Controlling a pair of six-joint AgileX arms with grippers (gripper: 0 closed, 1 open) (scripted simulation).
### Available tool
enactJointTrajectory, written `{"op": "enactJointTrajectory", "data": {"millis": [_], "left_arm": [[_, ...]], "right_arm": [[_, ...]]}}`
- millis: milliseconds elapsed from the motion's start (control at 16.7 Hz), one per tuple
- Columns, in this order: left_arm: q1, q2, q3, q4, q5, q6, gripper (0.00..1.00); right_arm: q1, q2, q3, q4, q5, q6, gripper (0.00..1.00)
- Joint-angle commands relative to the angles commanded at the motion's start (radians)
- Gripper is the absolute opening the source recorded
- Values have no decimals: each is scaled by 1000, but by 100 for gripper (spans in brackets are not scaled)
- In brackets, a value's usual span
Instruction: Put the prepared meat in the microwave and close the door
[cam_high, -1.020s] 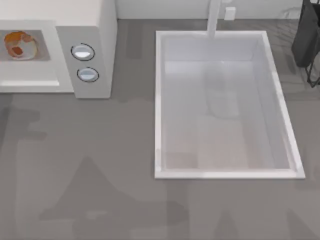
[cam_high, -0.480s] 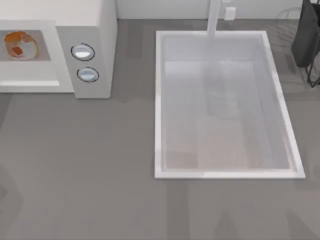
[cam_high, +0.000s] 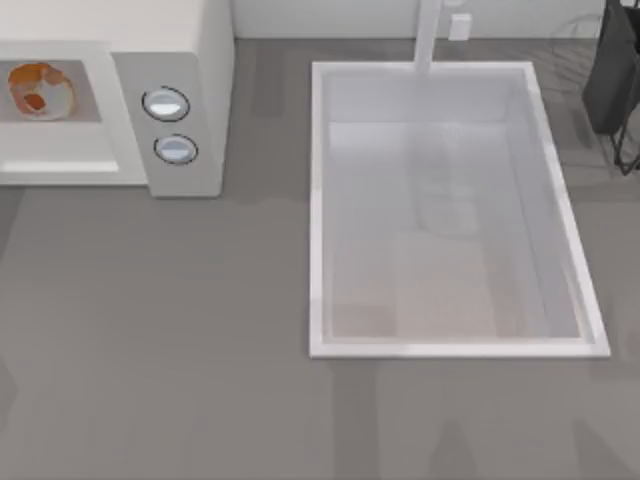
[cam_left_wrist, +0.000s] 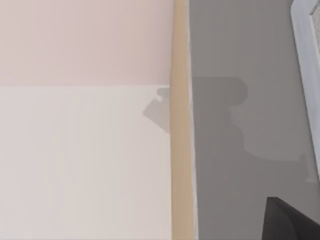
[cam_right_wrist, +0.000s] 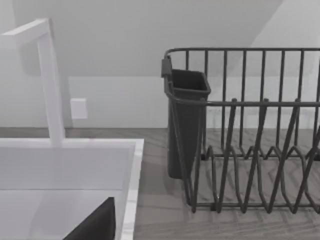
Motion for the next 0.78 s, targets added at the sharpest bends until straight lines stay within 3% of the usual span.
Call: {"op": "enactJointTrajectory", "data": {"millis": [300, 780], "left_arm": [[-6, 10, -32, 42, 0, 1, 0], [2, 119, -254, 374, 2, 5, 0]], "right_arm": [[0, 0, 0, 0, 0, 0, 100], [0, 0, 0, 0, 0, 0, 100]]}}
